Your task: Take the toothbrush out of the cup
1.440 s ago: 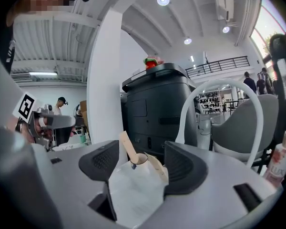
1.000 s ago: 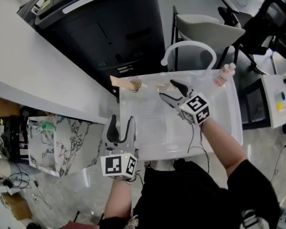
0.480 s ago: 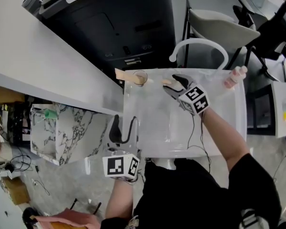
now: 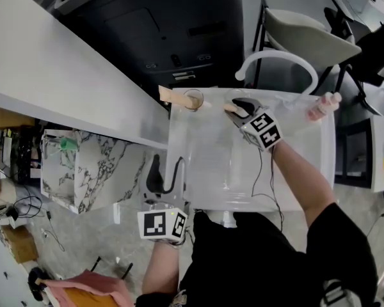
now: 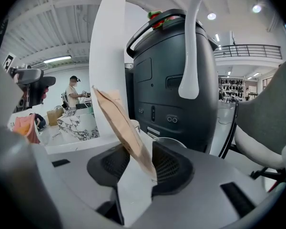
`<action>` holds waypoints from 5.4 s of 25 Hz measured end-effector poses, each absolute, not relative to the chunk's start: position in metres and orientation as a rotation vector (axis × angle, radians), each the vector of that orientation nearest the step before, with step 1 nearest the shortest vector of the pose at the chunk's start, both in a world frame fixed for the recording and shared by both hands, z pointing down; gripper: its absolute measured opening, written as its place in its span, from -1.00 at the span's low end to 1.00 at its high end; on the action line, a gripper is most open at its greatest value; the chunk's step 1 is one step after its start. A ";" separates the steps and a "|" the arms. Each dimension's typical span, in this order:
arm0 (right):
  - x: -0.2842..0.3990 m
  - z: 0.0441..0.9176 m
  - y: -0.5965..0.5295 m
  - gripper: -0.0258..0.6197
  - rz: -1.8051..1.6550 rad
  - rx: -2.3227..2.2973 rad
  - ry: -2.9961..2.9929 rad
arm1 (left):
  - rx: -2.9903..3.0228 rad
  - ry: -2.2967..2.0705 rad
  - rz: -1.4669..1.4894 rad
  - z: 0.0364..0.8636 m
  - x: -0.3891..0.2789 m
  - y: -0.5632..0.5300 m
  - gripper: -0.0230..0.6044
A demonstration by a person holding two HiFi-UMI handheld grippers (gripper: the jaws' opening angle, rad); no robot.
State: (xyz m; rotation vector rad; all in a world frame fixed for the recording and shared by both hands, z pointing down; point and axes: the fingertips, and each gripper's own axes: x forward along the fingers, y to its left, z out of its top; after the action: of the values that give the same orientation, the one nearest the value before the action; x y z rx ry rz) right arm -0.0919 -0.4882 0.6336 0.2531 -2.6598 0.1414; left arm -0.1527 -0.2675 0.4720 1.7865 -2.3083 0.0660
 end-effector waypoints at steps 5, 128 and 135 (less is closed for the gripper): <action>-0.094 0.632 -0.491 -0.68 0.106 0.250 -2.669 | 1.765 -2.319 0.063 0.474 -0.156 -0.264 -0.16; 0.002 0.452 -0.377 -0.83 0.174 0.846 -2.776 | 1.754 -1.893 -0.127 0.600 -0.269 -0.435 -0.17; 0.008 0.462 -0.392 -0.83 0.204 0.856 -2.760 | 1.717 -1.902 -0.128 0.612 -0.273 -0.450 -0.17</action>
State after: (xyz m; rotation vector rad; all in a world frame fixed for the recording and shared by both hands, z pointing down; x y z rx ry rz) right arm 0.0075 -0.3925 0.4622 0.8557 -2.7601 0.2041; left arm -0.2734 -0.4502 0.6123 1.7173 -1.9015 -0.1283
